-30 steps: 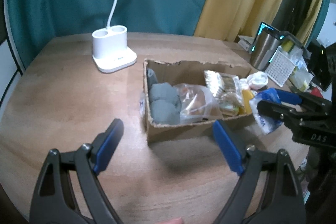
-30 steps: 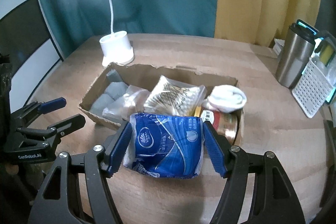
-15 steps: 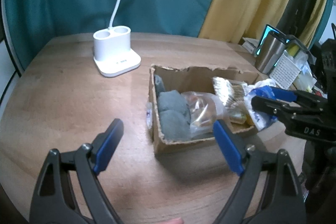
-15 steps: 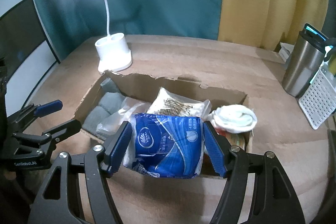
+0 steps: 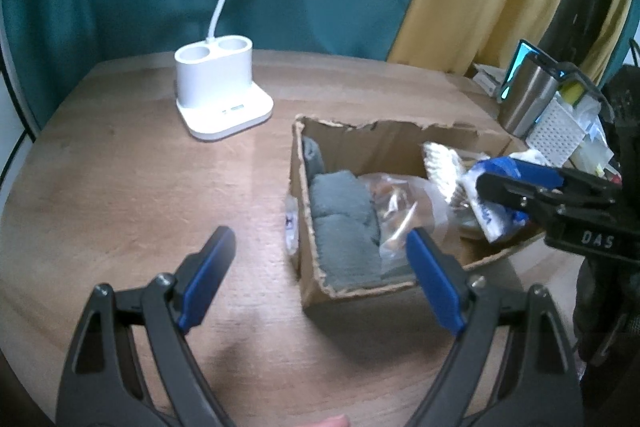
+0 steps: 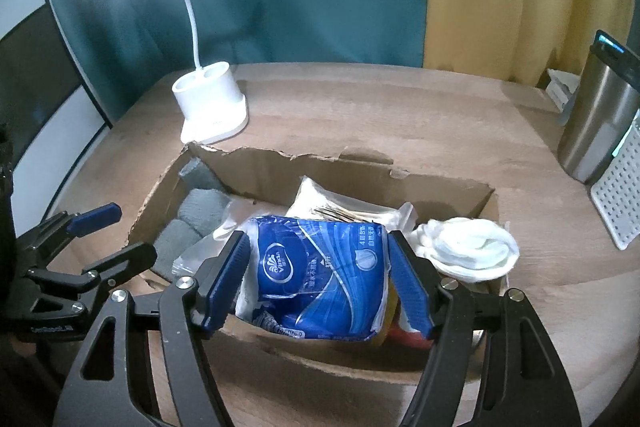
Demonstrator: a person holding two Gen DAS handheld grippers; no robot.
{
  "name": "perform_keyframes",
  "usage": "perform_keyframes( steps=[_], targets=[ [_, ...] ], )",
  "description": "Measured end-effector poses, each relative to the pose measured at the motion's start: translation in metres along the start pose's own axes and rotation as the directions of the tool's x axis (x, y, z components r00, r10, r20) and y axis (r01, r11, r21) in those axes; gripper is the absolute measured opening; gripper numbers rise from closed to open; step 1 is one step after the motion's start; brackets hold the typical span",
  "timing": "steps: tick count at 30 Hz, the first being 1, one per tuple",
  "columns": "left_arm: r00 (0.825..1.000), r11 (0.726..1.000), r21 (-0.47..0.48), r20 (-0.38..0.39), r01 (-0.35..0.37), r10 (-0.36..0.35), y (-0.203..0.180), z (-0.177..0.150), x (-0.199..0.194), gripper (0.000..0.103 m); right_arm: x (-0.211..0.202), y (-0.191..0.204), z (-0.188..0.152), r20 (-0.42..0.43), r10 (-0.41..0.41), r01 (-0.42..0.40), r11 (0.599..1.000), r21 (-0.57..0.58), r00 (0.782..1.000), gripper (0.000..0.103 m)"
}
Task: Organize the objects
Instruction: 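Lower the tissue pack into the box beside the can with the right tool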
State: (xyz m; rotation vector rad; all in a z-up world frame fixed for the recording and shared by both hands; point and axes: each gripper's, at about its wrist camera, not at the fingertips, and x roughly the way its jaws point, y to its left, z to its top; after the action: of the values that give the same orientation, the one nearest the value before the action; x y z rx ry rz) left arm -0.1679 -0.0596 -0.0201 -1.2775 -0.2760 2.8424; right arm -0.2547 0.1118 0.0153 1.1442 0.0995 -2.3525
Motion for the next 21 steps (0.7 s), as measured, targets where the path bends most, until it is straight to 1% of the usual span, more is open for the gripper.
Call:
perform_keyframes(
  steps=[4,6,13,16,21],
  targets=[
    [1.0,1.0,0.004,-0.005,0.004,-0.004,-0.003,0.0,0.003,0.088,-0.003,0.002,0.001,0.022,0.007,-0.007,1.0,-0.021,1.0,0.082],
    [1.0,1.0,0.009,-0.007,0.005,-0.005,-0.005,0.0,0.004,0.088,-0.004,0.002,0.001,0.025,0.002,-0.001,1.0,-0.03,1.0,0.083],
    [1.0,1.0,0.01,-0.005,-0.001,0.001,-0.007,-0.001,0.002,0.088,-0.003,-0.008,0.0,0.032,-0.027,0.027,1.0,-0.003,0.999,0.083],
    [1.0,1.0,0.006,-0.003,-0.004,0.004,-0.007,-0.001,0.001,0.088,-0.004,-0.011,0.003,0.043,-0.028,0.028,1.0,0.007,0.999,0.083],
    [1.0,1.0,0.001,-0.003,-0.01,0.01,-0.008,0.0,0.001,0.088,-0.005,-0.012,0.013,0.068,-0.064,0.065,0.998,-0.024,0.996,0.083]
  ],
)
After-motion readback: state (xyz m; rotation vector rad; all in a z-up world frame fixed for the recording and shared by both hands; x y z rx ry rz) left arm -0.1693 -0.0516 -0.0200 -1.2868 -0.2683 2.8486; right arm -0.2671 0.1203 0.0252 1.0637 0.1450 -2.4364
